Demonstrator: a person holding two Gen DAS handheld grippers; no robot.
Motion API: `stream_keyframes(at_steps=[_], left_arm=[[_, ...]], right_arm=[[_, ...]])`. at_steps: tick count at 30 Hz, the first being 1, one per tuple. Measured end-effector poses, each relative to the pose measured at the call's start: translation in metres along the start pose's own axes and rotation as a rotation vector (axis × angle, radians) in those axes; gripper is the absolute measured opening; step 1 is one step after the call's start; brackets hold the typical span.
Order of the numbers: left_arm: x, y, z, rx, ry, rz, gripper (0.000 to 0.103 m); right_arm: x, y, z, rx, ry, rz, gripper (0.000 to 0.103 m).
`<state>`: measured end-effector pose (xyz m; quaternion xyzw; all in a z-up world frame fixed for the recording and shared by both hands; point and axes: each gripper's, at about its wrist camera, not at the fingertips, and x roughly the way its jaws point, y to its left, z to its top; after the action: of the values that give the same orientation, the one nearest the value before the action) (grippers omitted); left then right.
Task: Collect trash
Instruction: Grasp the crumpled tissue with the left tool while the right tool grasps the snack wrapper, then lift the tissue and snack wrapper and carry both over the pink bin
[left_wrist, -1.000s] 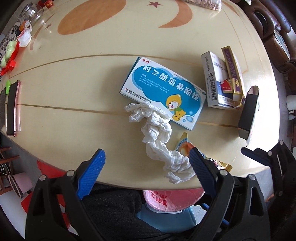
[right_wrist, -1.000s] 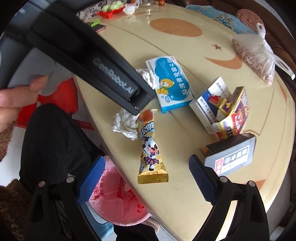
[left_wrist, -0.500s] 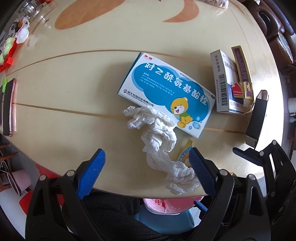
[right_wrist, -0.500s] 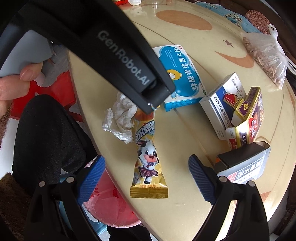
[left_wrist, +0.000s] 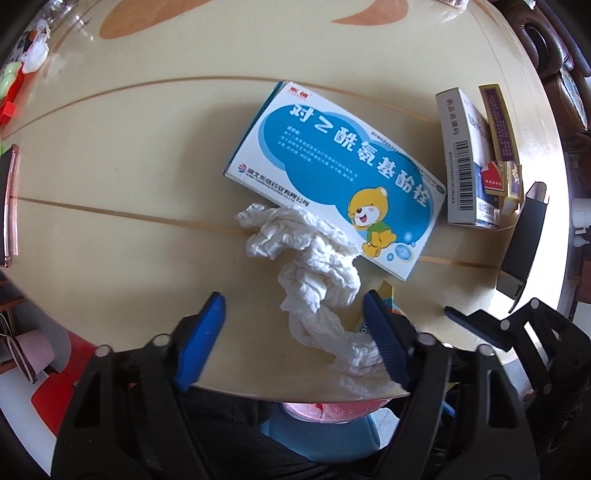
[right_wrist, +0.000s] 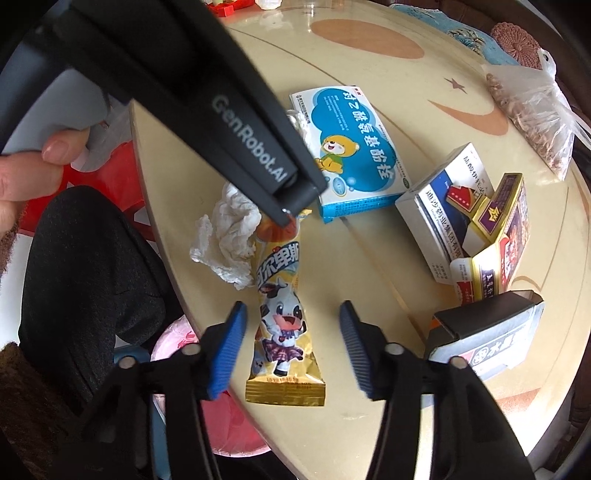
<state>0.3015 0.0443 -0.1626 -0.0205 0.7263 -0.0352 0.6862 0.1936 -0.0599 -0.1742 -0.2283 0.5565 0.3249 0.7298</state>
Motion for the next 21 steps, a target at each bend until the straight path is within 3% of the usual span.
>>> stream_keyframes(at_steps=[4, 11, 16, 21], left_arm=[[-0.001, 0.001, 0.002, 0.007, 0.004, -0.018, 0.065], [0.001, 0.001, -0.004, 0.005, 0.012, -0.054, 0.035], [-0.002, 0.006, -0.006, 0.011, -0.002, -0.051, 0.027], [-0.008, 0.01, -0.011, -0.001, -0.027, -0.086, 0.027]], right_arm=[[-0.004, 0.0, -0.001, -0.016, -0.002, 0.003, 0.027], [-0.005, 0.01, -0.004, -0.011, 0.0, -0.043, 0.018], [-0.01, 0.008, -0.009, 0.029, -0.001, -0.08, 0.017], [-0.02, 0.006, -0.013, 0.07, -0.014, -0.107, 0.017]])
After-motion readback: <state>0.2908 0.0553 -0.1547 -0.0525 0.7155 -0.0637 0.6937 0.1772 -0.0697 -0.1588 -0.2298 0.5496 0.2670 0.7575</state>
